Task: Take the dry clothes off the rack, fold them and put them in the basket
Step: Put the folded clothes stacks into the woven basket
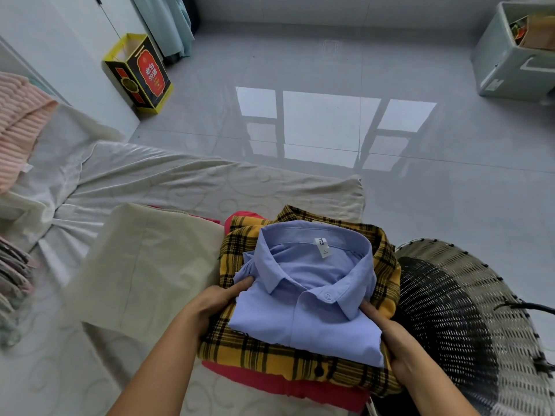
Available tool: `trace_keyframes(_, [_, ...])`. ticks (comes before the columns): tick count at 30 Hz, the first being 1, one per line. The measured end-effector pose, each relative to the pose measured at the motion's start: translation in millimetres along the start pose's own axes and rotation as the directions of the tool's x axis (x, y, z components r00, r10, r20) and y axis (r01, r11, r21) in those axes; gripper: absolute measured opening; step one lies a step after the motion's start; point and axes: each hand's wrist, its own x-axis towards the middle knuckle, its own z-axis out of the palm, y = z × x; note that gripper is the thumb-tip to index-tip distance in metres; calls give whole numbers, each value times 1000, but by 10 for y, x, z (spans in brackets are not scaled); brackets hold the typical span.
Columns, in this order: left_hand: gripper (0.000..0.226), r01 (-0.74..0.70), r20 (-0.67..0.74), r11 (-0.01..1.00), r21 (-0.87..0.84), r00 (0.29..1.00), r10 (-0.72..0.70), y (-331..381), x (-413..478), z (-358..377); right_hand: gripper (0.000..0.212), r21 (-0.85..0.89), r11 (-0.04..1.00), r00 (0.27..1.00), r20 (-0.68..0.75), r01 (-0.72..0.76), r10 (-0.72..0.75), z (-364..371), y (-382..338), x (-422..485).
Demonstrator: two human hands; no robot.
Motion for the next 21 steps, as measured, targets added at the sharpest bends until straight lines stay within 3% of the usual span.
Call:
trace_keyframes(3, [84, -66, 57, 996, -52, 996, 68, 17, -17, -26, 21, 130, 991, 993, 116, -17, 2, -34, 7, 20])
trace_keyframes(5, [103, -84, 61, 991, -105, 994, 91, -26, 5, -53, 33, 216, 976, 987, 152, 15, -48, -27, 7, 55])
trace_keyframes(8, [106, -120, 88, 961, -247, 985, 146, -121, -6, -102, 38, 271, 959, 979, 158, 81, -127, 62, 1, 46])
trace_keyframes(11, [80, -224, 63, 906, -359, 963, 263, -196, -93, -166, 19, 269, 959, 961, 229, 94, -158, 177, 4, -40])
trace_keyframes(14, [38, -211, -33, 905, -369, 976, 214, -238, -174, -191, 18, 223, 974, 958, 269, 36, -97, 265, 61, -66])
trace_keyframes(16, [50, -166, -21, 901, -401, 985, 173, -319, -172, -223, 20, 179, 984, 973, 227, -8, -34, 312, 102, -52])
trace_keyframes(19, [71, -46, 74, 900, -433, 994, 86, -336, -173, -237, 51, 172, 985, 984, 176, -19, -11, 301, 100, -21])
trace_keyframes(21, [94, -46, 83, 886, -461, 992, 94, -372, -131, -244, 56, 192, 981, 978, 208, -33, -8, 242, 78, -43])
